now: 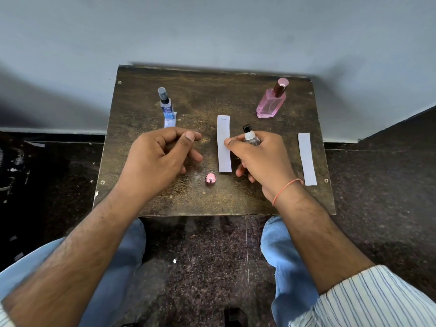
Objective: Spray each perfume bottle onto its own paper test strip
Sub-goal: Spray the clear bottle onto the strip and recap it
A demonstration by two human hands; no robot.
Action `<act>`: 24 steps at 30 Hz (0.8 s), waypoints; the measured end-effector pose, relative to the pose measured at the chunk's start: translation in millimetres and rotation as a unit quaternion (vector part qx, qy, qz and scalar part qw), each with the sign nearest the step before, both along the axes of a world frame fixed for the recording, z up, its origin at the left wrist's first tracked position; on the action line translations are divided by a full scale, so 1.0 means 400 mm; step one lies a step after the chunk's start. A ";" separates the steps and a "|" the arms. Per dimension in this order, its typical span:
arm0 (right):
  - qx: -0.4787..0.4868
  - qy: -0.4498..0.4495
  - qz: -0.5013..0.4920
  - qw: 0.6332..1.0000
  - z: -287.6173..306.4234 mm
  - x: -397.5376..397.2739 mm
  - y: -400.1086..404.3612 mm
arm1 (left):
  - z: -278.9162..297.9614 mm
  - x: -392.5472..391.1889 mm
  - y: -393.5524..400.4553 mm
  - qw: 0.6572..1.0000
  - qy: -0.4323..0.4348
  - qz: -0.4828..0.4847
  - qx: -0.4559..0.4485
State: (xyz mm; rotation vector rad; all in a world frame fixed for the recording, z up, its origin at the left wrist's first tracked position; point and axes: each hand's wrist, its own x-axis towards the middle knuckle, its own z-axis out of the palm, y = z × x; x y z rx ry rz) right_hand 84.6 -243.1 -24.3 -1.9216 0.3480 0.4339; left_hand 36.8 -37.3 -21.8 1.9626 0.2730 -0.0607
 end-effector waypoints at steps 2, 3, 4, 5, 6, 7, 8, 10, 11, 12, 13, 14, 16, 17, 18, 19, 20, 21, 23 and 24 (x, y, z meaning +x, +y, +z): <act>-0.018 -0.001 0.003 1.000 -0.002 0.005 0.008 | 0.003 -0.003 0.012 1.000 0.002 0.000 0.003; -0.025 0.000 0.004 1.000 -0.003 0.008 0.012 | 0.003 -0.004 0.018 1.000 0.005 -0.002 0.007; -0.032 0.002 0.005 0.999 -0.003 0.010 0.016 | 0.003 -0.006 0.024 1.000 0.010 -0.006 0.009; -0.037 0.004 0.005 0.999 -0.003 0.012 0.021 | 0.001 -0.007 0.028 1.000 0.016 -0.011 0.010; -0.040 0.005 0.002 0.999 -0.002 0.015 0.024 | 0.000 -0.009 0.030 1.000 0.023 -0.018 0.011; -0.044 0.006 -0.001 0.999 -0.002 0.017 0.030 | -0.001 -0.012 0.033 0.999 0.030 -0.025 0.016; -0.049 0.006 -0.005 0.999 -0.002 0.019 0.035 | -0.001 -0.015 0.035 0.998 0.036 -0.035 0.025; -0.056 0.007 -0.012 0.998 -0.004 0.021 0.046 | -0.001 -0.020 0.037 0.997 0.043 -0.054 0.046; -0.059 0.006 -0.016 0.998 -0.004 0.023 0.049 | -0.001 -0.021 0.037 0.996 0.044 -0.062 0.054; -0.063 0.006 -0.018 0.998 -0.004 0.024 0.053 | 0.000 -0.022 0.039 0.995 0.046 -0.068 0.061; -0.068 0.005 -0.019 0.998 -0.004 0.025 0.056 | 0.000 -0.023 0.040 0.994 0.046 -0.071 0.064; -0.072 0.004 -0.020 0.997 -0.004 0.027 0.058 | 0.001 -0.023 0.041 0.994 0.047 -0.071 0.066; -0.078 0.004 -0.022 0.997 -0.005 0.032 0.062 | 0.003 -0.022 0.041 0.994 0.046 -0.071 0.066; -0.078 0.004 -0.022 0.997 -0.006 0.034 0.063 | 0.004 -0.022 0.040 0.994 0.045 -0.070 0.064; -0.076 0.006 -0.023 0.997 -0.007 0.036 0.065 | 0.005 -0.022 0.040 0.995 0.045 -0.070 0.062; -0.074 0.007 -0.023 0.997 -0.007 0.039 0.067 | 0.006 -0.022 0.039 0.995 0.046 -0.070 0.062; -0.073 0.007 -0.022 0.997 -0.008 0.040 0.070 | 0.006 -0.023 0.039 0.994 0.047 -0.070 0.062; -0.075 0.006 -0.021 0.997 -0.008 0.042 0.071 | 0.005 -0.023 0.038 0.994 0.048 -0.071 0.063; -0.079 0.005 -0.016 0.997 -0.007 0.044 0.074 | 0.003 -0.025 0.039 0.994 0.049 -0.074 0.065; -0.083 0.004 -0.014 0.996 -0.007 0.045 0.075 | 0.002 -0.025 0.041 0.994 0.049 -0.075 0.064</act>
